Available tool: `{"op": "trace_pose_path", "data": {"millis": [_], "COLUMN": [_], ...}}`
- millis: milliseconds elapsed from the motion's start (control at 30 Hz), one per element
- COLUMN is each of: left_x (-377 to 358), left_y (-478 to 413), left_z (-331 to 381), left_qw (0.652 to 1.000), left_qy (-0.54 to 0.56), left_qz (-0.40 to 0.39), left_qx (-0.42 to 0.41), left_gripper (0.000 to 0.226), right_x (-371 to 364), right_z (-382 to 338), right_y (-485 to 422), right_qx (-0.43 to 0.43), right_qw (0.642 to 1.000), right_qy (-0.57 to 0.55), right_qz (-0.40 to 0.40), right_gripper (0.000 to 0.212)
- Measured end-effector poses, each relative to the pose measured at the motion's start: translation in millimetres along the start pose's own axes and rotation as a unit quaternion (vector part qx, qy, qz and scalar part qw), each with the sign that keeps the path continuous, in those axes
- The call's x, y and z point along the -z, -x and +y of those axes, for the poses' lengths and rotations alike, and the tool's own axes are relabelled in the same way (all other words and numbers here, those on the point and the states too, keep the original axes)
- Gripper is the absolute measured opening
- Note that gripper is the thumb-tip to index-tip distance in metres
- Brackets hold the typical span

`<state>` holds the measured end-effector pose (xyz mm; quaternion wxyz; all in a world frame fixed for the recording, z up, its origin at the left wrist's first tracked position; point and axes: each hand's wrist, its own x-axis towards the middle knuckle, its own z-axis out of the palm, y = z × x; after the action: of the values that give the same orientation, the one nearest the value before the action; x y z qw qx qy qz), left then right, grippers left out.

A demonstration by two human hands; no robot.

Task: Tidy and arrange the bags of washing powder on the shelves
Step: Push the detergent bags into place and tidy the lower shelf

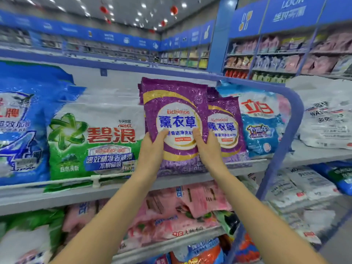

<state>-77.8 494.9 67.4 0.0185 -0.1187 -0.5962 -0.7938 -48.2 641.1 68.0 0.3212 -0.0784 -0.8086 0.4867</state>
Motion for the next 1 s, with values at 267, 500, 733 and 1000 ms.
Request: {"op": "trace_pose_path", "data": {"millis": [267, 500, 733, 1000], "left_x": [-14.4, -13.1, -7.4, -10.0], "left_y": [-7.6, -35.6, -19.5, -24.3], "left_z": [-7.9, -8.8, -10.9, -8.3], "left_qw": [0.982, 0.974, 0.96, 0.979], "left_qy": [-0.105, -0.142, -0.242, -0.104], "left_qz": [0.154, 0.163, 0.129, 0.173], "left_qx": [-0.042, -0.062, -0.052, 0.02], "left_gripper": [0.019, 0.045, 0.05, 0.024], "right_x": [-16.5, -34.6, -24.4, -12.5], "right_z": [12.8, 11.8, 16.8, 0.7], "right_y": [-19.8, -36.1, -10.2, -12.6], "right_qx": [0.09, 0.097, 0.094, -0.016], "right_qw": [0.996, 0.992, 0.994, 0.996], "right_qy": [0.011, 0.053, 0.049, -0.08], "right_qz": [0.007, 0.06, 0.032, -0.02], "right_gripper": [0.059, 0.058, 0.062, 0.042]}}
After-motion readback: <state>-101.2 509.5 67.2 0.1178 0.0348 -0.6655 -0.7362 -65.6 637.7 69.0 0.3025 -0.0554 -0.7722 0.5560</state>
